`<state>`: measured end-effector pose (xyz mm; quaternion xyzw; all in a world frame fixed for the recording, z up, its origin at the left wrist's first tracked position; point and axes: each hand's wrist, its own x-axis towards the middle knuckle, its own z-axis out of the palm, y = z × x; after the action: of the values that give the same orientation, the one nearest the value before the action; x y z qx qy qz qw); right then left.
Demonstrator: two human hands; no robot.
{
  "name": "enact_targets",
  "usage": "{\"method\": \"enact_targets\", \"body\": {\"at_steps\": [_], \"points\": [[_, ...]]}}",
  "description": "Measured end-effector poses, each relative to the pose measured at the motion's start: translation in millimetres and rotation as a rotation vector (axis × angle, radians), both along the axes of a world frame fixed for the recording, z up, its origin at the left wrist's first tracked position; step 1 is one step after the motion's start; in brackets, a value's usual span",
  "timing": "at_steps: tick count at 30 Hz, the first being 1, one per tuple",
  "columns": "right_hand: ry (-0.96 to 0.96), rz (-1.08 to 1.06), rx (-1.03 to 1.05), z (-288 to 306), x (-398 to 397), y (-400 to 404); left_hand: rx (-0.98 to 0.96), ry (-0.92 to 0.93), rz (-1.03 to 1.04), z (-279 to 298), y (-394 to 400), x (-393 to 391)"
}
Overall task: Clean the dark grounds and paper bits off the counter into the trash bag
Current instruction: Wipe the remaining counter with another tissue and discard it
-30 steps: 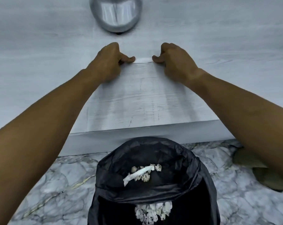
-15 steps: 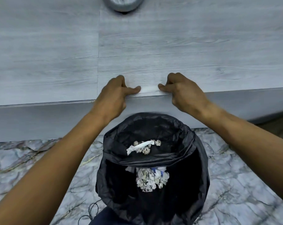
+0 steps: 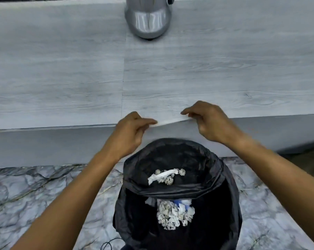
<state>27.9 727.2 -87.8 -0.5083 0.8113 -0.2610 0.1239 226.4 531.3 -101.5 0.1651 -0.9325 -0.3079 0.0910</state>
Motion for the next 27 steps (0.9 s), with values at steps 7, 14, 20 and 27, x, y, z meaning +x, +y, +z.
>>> {"method": "enact_targets", "body": {"at_steps": [7, 14, 20, 27], "points": [[-0.211, -0.066, 0.042, 45.3, -87.6, -112.6, 0.206, -0.074, 0.105, 49.1, -104.7, -78.2], [-0.125, -0.187, 0.21, 31.1, -127.0, -171.2, -0.046, -0.199, 0.029, 28.6, -151.7, -158.0], [-0.026, -0.164, 0.186, 21.1, -135.6, -165.3, -0.045, -0.232, -0.006, 30.1, -166.5, -182.6], [0.05, -0.102, 0.283, 29.0, -146.3, -164.9, -0.17, -0.153, -0.1, 26.4, -164.9, -183.2]]}}
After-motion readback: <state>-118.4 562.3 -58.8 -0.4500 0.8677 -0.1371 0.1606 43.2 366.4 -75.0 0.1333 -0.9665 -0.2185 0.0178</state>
